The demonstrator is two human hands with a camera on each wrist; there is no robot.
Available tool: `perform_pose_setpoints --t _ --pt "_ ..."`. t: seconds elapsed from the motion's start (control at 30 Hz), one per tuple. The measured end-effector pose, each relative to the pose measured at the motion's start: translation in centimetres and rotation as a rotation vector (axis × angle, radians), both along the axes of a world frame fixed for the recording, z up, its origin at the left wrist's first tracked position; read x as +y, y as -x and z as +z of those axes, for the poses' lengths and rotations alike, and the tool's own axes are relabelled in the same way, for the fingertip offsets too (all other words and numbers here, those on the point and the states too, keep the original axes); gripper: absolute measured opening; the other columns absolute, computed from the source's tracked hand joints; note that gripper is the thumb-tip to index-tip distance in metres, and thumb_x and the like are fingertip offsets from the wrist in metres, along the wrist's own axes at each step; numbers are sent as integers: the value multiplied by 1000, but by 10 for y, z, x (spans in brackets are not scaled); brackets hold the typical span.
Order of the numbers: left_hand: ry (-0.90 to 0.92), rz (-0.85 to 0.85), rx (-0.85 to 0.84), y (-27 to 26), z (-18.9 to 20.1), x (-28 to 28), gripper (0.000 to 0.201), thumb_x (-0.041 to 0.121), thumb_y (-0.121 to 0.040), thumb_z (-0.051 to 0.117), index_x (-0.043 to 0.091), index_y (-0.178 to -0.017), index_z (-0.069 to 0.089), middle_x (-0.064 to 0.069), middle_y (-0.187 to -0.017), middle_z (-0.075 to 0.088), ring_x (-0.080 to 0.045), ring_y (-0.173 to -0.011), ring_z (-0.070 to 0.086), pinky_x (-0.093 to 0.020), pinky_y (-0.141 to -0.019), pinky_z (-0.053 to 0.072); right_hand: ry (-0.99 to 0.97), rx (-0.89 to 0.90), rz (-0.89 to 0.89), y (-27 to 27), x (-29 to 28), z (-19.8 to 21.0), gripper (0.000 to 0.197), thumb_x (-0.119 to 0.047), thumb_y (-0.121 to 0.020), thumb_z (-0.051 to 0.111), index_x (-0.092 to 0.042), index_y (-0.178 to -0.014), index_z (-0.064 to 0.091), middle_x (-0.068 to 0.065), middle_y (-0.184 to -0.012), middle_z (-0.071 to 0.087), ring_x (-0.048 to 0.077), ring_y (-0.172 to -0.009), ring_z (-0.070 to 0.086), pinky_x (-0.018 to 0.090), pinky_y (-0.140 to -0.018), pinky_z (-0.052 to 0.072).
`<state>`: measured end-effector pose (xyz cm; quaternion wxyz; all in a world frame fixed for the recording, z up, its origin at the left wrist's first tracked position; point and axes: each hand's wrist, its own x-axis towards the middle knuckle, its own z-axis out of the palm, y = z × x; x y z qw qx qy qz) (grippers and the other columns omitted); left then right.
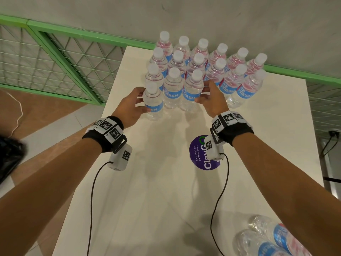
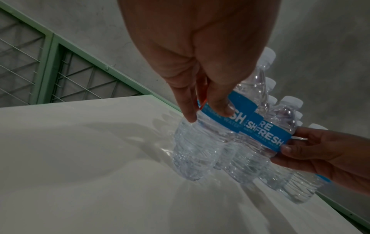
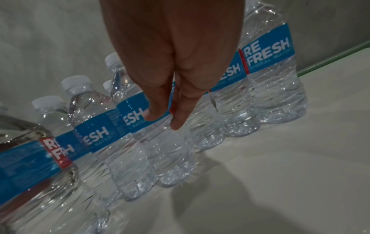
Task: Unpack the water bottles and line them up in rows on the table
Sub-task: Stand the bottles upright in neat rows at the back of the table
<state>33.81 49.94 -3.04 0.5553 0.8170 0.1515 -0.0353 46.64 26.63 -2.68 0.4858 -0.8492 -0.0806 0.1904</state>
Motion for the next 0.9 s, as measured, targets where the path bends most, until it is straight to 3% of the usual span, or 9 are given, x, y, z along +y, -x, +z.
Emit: perform_pose_setpoints --t 0.33,0.53,0.67,0.77,0.9 --pt "2 -19 -16 0 -1 2 55 -2 -82 64 15 -128 40 3 -122 49 -16 -114 50 -29 -95 40 16 10 11 0 0 2 50 -4 -83 66 -12 -127 43 8 -125 56 23 -110 57 44 -100 47" --pt "5 -20 -28 1 -2 3 54 -1 -82 64 15 -128 40 3 -123 50 -16 -115 50 -30 -96 41 23 26 30 1 -1 4 53 -5 -85 64 -12 -131 40 8 -131 53 18 -107 56 36 -97 46" --pt "-1 -30 -30 1 -5 5 54 -2 -84 62 14 -130 40 1 -125 50 -18 -118 50 -33 -99 41 18 39 29 1 -1 4 54 -6 -84 66 -13 -131 40 7 -130 53 22 -109 59 41 -98 48" --pt "1 -53 -31 2 -7 7 54 -3 -85 60 15 -132 39 2 -126 49 -16 -120 49 -27 -97 40 18 45 33 1 -1 4 54 -9 -83 67 -14 -131 41 7 -130 53 23 -109 59 43 -98 48" --pt "29 -33 -49 2 -7 8 54 0 -82 66 23 -125 43 3 -124 52 -15 -117 51 -29 -97 41 16 56 31 1 -1 4 55 -10 -82 69 -15 -130 41 7 -129 54 24 -109 60 45 -98 48"
